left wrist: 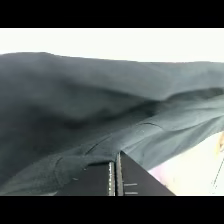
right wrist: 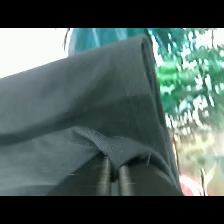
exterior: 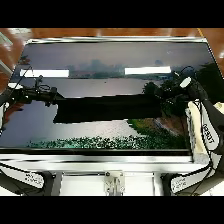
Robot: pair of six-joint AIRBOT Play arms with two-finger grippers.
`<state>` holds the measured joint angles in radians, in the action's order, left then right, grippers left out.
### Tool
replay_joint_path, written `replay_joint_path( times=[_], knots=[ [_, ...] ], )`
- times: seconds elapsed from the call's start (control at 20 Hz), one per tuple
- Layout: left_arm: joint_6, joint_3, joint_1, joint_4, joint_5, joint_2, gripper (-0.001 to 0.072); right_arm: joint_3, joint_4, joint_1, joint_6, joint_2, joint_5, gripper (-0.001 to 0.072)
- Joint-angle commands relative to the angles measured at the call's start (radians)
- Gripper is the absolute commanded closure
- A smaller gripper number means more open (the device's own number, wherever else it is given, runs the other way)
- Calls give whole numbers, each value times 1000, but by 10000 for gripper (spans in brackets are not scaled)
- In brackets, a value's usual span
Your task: Fold the shirts.
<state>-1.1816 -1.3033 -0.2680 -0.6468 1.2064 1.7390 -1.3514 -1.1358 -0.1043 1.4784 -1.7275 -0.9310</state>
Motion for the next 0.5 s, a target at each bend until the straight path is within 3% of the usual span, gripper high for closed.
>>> replay_joint_path(
  times=[0.0, 0.05, 0.1, 0.25, 0.3, 0.45],
  knots=[
    [-18, -15, -3, 3, 10, 45, 401, -11, 41, 2, -28, -18, 40, 155],
    [-21, -16, -13, 3, 21, 40, 148, -20, 40, -3, -57, -7, 18, 75],
    [-27, -16, -29, 4, 36, 31, 98, -29, 14, -9, -75, 9, -5, 75],
    [-40, -16, -89, 5, 78, -13, 119, -32, -71, -69, -57, 58, -80, 74],
    [-39, -16, -103, 5, 92, -34, 178, -32, -67, -98, -24, 53, -127, 75],
    [-30, -15, -110, 5, 115, -89, 208, -30, 72, -142, -29, -11, -214, 74]
  ],
)
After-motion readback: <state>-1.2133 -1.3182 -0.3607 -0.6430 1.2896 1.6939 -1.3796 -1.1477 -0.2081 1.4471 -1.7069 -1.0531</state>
